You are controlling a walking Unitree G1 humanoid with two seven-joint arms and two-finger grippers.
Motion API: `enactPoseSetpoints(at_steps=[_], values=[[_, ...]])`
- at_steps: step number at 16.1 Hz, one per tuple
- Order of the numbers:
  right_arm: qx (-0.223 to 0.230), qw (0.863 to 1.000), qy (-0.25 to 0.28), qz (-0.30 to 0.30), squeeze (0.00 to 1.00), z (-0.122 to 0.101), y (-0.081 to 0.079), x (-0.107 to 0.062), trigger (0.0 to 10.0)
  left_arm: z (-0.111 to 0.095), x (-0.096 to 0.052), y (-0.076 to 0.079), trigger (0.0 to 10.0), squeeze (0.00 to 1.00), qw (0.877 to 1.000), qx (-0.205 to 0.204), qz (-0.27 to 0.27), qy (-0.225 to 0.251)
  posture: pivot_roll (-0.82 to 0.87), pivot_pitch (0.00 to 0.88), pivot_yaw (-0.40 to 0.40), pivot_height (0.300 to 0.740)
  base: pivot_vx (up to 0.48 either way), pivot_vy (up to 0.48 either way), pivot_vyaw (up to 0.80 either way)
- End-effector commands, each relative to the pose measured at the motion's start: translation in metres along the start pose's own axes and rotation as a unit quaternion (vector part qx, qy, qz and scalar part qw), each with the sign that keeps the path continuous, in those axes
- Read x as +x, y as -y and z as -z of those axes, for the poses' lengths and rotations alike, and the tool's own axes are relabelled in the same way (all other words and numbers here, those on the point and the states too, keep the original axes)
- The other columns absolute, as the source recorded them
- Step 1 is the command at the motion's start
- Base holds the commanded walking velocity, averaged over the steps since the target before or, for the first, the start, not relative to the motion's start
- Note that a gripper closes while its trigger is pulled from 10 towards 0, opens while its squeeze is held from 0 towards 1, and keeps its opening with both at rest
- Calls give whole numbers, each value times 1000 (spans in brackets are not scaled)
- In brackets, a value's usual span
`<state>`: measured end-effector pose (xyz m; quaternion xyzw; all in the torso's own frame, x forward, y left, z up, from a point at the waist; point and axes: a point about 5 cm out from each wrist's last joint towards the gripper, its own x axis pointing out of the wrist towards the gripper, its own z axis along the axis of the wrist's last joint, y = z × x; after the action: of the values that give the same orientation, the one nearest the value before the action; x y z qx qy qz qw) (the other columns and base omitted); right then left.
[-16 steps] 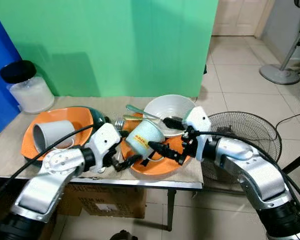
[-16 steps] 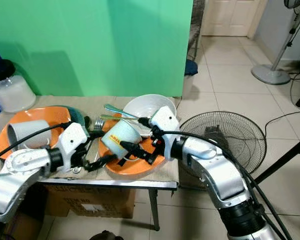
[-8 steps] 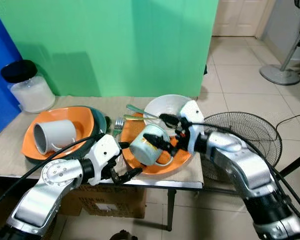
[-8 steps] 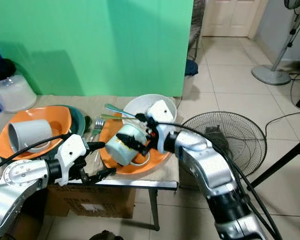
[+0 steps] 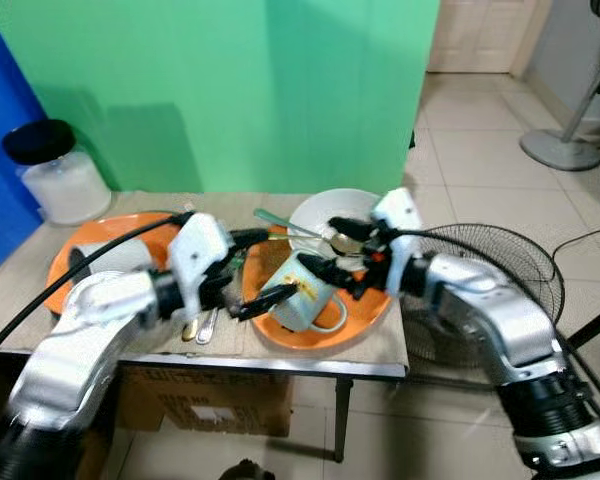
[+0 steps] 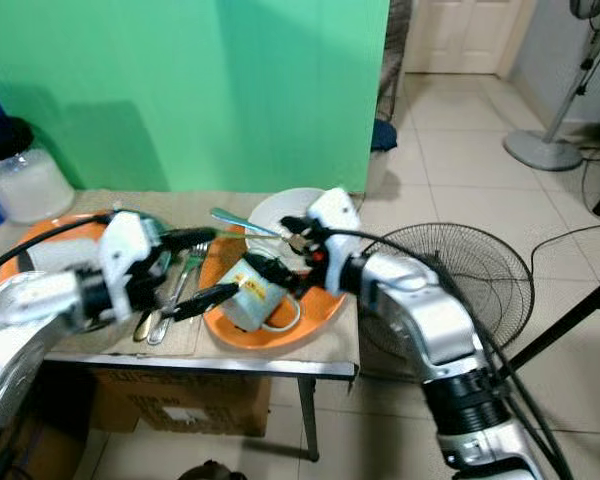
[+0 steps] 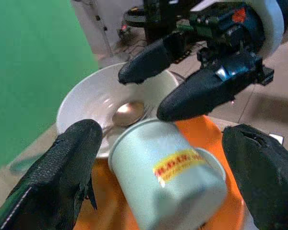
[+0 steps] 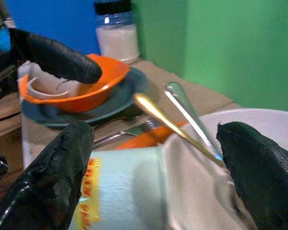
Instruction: Setting the table
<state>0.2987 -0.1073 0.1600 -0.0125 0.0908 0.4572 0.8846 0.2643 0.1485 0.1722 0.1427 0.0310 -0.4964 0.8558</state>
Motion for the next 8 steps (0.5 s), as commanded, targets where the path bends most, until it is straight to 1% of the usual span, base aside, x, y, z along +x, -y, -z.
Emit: enactPoseSetpoints(at_steps=[1,3,4,6,7,8], values=[[2,1000,1,13,0,-1,5,-6,10000,6,5,1,10000,945,1000,2,14,-15,43,0,85,740,0,0,0],[4,1000,-6,29,0,2,11,-13,10000,13,11,1,10000,941,999,-10,28,-23,38,0,91,740,0,0,0],[4,999,-8,33,0,3,12,-14,10000,14,12,2,10000,941,999,-11,31,-24,38,0,91,740,0,0,0],[6,999,-8,37,0,3,14,-18,10000,23,14,6,10000,941,998,-14,56,-35,25,0,102,740,0,0,0],[6,999,-8,36,0,3,14,-18,10000,22,14,9,10000,941,997,-14,64,-33,25,0,101,740,0,0,0],[7,999,-7,30,0,3,11,-17,10000,17,12,16,10000,937,997,-16,74,-19,24,0,101,740,0,0,0]])
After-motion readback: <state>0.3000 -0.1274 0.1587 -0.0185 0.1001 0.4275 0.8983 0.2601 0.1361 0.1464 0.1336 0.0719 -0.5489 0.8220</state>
